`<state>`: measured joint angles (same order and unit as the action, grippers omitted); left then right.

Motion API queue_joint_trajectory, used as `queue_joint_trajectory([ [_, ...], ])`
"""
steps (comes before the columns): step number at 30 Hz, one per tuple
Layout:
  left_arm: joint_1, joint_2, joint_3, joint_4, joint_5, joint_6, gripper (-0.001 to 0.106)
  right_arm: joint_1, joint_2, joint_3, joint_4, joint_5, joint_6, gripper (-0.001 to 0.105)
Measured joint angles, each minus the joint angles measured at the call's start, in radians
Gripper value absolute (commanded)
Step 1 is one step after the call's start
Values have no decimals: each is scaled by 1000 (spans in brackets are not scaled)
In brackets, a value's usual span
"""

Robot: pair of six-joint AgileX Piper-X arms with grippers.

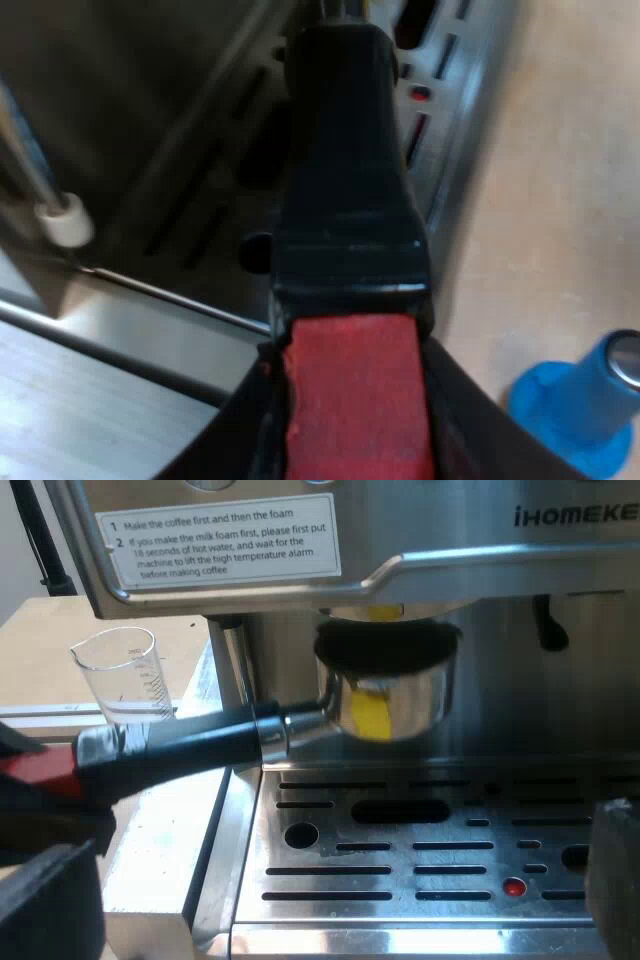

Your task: Put the handle in the coffee machine

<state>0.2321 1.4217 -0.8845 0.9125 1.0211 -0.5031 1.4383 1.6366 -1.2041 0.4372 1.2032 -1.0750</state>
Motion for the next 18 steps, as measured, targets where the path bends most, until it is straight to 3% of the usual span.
queue_joint_trajectory([
  [8,0,0,0,-73,32,-38,0,0,0,0,0,0,0,105],
  [18,-3,0,-5,-77,74,-40,0,0,0,0,0,0,0,105],
])
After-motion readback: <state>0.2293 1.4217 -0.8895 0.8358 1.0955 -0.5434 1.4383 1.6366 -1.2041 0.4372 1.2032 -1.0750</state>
